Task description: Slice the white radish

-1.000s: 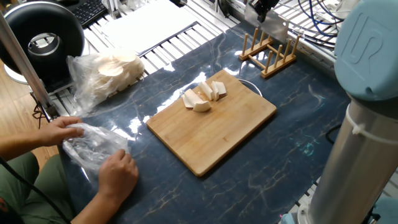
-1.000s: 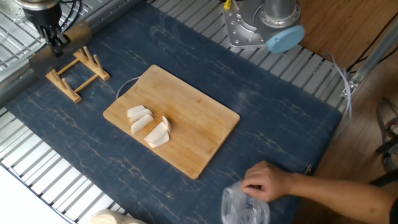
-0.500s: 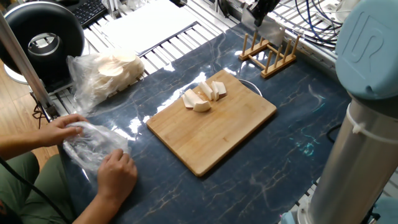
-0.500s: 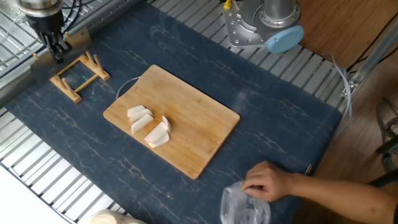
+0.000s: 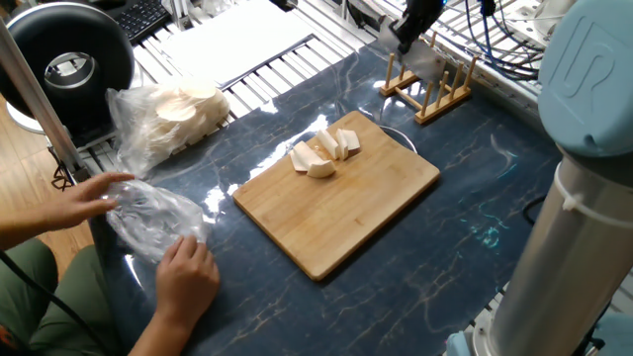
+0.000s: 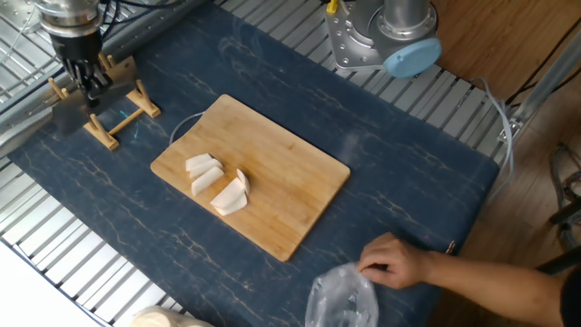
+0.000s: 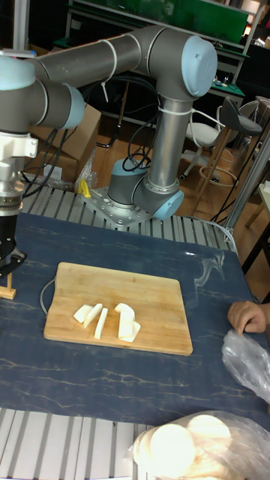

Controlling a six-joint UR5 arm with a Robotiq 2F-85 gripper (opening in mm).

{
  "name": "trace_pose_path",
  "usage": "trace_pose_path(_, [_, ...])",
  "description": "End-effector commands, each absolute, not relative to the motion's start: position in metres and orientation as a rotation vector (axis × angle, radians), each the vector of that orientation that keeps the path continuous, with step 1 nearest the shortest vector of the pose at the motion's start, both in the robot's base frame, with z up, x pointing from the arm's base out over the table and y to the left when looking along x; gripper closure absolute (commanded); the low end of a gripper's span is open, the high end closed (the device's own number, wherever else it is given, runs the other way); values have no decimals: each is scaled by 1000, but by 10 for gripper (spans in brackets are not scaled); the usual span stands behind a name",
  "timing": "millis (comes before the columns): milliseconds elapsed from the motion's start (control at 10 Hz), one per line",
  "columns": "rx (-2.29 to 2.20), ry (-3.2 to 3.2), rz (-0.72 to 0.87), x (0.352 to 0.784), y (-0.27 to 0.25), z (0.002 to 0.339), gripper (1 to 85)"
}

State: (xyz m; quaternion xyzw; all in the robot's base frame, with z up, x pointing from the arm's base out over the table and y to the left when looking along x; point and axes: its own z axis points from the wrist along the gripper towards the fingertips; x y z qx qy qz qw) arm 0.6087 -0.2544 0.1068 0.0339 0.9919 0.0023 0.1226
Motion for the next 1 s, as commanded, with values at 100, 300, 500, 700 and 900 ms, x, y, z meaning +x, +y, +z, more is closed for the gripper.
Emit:
trace_pose_path(100, [85,2844,89,610,-249,94,847])
trace_pose_path(300, [62,2852,92,609,-252,89,847])
trace_pose_path(500, [36,2849,88,608,-255,85,847])
trace_pose_path(700, [20,2867,54,605,-261,85,847])
trace_pose_path(900, [9,2933,34,588,-264,81,847])
